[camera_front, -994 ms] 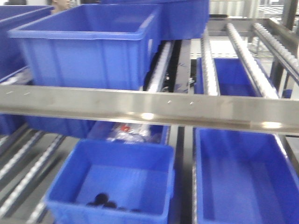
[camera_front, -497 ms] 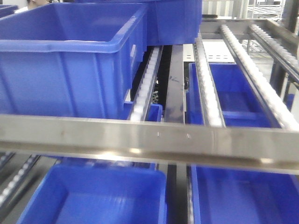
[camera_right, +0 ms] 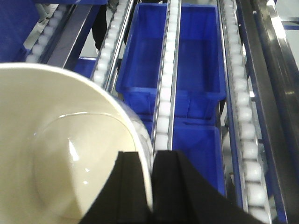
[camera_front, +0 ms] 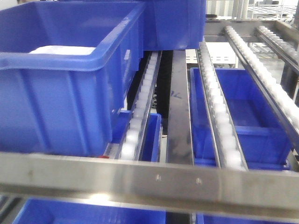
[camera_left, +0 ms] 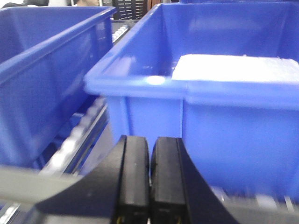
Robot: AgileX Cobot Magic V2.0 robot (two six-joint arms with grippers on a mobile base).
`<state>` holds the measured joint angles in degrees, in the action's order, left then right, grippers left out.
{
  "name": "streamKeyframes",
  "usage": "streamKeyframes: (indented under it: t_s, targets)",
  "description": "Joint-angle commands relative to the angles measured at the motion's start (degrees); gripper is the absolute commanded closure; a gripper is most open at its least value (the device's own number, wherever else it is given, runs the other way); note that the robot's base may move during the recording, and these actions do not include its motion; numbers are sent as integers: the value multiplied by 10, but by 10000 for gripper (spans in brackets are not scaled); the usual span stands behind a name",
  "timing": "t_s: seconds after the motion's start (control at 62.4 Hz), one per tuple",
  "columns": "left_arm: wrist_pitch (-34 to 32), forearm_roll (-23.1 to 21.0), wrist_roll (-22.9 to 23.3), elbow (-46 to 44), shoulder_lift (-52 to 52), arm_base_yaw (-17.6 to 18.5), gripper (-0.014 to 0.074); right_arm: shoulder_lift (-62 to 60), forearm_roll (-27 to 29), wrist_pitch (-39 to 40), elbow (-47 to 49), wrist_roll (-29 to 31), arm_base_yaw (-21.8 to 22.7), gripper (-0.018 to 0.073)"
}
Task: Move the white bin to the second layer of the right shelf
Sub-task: 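Drive up to the roller shelf and stop in front of it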
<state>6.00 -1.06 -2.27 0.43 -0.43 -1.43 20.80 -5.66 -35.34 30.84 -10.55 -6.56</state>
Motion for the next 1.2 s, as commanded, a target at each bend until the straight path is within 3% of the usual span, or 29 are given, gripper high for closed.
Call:
streamKeyframes:
  t_s: [0.0, 1.186]
  targets:
    - [-48, -4, 3, 17, -11, 0, 512, 4, -4, 57, 17, 0, 2, 504]
    - [-48, -4, 3, 17, -11, 0, 512, 4, -4, 55, 17, 0, 2, 504]
